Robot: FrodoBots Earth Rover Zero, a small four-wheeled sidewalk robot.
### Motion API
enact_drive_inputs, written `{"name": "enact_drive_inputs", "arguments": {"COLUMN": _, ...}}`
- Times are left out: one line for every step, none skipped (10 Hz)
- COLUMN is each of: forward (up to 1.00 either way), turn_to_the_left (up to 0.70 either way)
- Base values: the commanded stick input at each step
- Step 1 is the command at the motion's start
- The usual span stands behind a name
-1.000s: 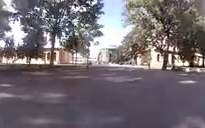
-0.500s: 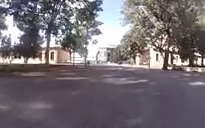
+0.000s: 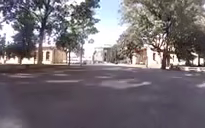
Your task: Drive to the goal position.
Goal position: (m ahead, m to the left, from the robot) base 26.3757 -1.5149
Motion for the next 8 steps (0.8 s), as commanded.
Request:
{"name": "enact_drive_inputs", "arguments": {"forward": 1.0, "turn_to_the_left": 0.0}}
{"name": "enact_drive_inputs", "arguments": {"forward": 1.0, "turn_to_the_left": 0.0}}
{"name": "enact_drive_inputs", "arguments": {"forward": 1.0, "turn_to_the_left": 0.0}}
{"name": "enact_drive_inputs", "arguments": {"forward": 1.0, "turn_to_the_left": 0.0}}
{"name": "enact_drive_inputs", "arguments": {"forward": 1.0, "turn_to_the_left": 0.0}}
{"name": "enact_drive_inputs", "arguments": {"forward": 1.0, "turn_to_the_left": 0.0}}
{"name": "enact_drive_inputs", "arguments": {"forward": 1.0, "turn_to_the_left": 0.0}}
{"name": "enact_drive_inputs", "arguments": {"forward": 1.0, "turn_to_the_left": 0.0}}
